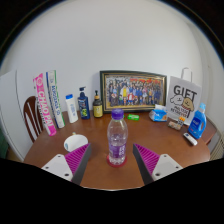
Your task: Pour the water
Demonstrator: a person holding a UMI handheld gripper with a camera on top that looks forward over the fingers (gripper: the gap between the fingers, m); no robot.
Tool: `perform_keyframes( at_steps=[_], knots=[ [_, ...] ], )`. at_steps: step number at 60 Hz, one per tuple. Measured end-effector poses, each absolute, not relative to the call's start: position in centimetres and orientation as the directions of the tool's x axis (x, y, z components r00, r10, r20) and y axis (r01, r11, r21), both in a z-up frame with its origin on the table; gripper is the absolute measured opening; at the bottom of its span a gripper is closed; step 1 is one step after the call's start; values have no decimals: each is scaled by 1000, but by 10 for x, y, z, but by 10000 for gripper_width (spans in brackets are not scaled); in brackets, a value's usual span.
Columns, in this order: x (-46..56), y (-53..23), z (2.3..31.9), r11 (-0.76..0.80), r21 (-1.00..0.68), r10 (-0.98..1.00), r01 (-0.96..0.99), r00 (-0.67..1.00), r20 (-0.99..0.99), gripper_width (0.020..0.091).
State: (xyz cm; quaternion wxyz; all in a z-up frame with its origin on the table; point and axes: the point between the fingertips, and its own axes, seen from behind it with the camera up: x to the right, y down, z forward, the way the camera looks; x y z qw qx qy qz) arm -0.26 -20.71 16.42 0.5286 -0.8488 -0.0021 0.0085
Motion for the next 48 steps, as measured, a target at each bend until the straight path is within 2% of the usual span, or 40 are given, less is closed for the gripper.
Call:
perform_keyframes(
  at_steps=[8, 18, 31, 48],
  knots=[
    [-21, -268, 202, -464, -885, -21, -33, 999, -27, 856],
    [-39, -326, 226, -487, -873, -33, -23, 999, -8, 858],
    [-46, -368, 231, -498, -867, -40, 3, 999, 26, 857],
    [-43, -379, 238, -490, -870, -38, 58, 995, 88, 856]
  ],
)
